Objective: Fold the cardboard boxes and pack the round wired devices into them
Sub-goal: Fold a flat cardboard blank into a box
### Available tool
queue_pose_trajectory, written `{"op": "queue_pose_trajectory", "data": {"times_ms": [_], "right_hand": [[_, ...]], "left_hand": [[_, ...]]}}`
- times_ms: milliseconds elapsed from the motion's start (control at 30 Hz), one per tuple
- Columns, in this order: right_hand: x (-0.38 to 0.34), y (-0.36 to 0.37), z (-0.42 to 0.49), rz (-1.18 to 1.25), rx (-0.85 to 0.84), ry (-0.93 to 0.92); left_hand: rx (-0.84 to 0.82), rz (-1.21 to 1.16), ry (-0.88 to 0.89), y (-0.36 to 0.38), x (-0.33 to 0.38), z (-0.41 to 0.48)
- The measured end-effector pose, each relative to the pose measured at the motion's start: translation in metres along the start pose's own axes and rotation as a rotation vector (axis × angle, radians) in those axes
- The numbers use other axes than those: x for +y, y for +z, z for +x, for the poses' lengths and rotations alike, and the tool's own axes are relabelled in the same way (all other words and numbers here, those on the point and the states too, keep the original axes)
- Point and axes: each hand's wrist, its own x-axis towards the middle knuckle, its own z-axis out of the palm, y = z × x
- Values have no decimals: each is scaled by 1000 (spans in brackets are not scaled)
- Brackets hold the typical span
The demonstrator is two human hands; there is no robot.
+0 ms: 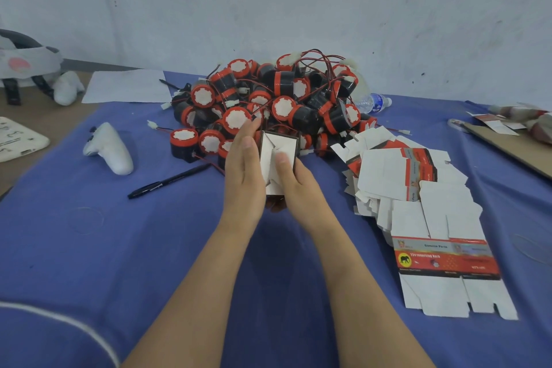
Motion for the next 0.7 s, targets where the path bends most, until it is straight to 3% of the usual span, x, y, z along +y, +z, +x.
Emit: {"op": "queue_pose_trajectory", "data": {"times_ms": [200, 333, 400, 500, 567, 700], "right_hand": [[-3, 3, -3, 142, 28, 51], [-9, 1, -4, 116, 188, -115], [-9, 0, -5, 4, 237, -221], [-5, 0, -5, -310, 284, -236], [-2, 0, -5, -448, 244, -238], [-2, 5, -8, -446, 55, -309]], "left_hand": [[23, 30, 8, 1, -6, 0], [47, 76, 20, -1, -8, 3], [21, -15, -51, -3, -6, 3], [-67, -297, -202, -3, 2, 0], [-92, -414, -317, -2, 6, -1], [-42, -487, -443, -2, 6, 1]]}}
